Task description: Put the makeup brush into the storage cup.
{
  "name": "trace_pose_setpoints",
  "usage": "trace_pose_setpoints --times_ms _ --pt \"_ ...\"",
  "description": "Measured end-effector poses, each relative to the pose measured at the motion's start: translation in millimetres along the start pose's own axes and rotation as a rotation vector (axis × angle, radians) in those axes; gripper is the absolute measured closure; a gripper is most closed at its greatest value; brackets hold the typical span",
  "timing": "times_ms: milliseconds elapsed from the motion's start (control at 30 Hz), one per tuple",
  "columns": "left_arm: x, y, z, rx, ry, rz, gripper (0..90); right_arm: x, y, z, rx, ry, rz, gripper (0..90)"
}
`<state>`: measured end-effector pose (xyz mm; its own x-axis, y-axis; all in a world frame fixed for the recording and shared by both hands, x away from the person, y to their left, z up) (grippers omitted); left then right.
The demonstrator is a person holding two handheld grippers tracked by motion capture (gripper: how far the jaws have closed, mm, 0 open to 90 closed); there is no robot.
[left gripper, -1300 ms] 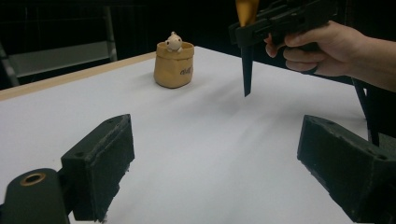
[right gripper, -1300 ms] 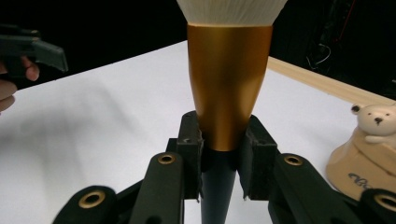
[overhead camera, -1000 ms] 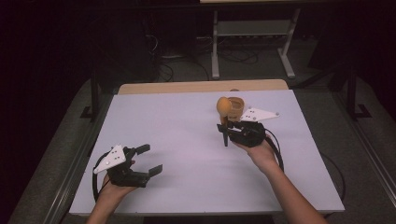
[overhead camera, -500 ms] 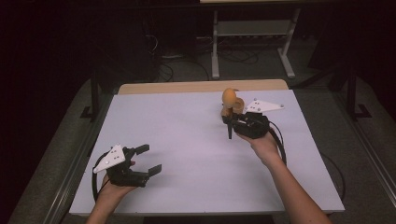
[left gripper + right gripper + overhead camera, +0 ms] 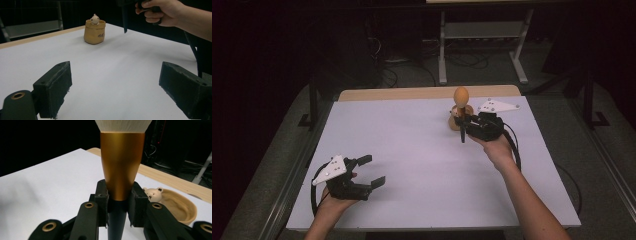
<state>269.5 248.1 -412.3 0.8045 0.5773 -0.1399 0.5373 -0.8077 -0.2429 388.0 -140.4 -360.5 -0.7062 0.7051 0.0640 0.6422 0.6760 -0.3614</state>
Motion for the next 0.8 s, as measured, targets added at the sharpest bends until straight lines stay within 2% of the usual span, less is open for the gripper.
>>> trace_pose_setpoints --times_ms 500,700,733,800 --pt "0.5 -0.2 0.1 0.011 0.009 0.0 10.9 -14.7 0.1 -20.5 -0.025 0.003 0.052 71.8" --pt "0.8 -0.4 0.3 0.013 0.007 -0.001 10.9 -18.0 -0.5 -25.2 -0.037 0.009 0.058 71.8" --pt "1.0 -0.3 0.4 0.013 0.008 -0.001 10.9 -24.5 0.4 -31.0 -0.046 0.013 0.078 71.8" --pt "0.8 -0.4 0.3 0.012 0.008 -0.002 11.0 -26.6 1.1 -32.9 -0.052 0.013 0.085 71.9"
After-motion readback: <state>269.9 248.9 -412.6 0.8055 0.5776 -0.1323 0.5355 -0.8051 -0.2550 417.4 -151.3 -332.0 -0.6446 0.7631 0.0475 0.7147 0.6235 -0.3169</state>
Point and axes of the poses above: each handheld gripper's, and its own axes: y roughly forward along the jaws, z roughly out of its underside, x roughly to its left, the point moved 2 cm from there along y, roughly forward along the jaws, and after that the axes turned 2 degrees about -y, right-handed, at the moved point
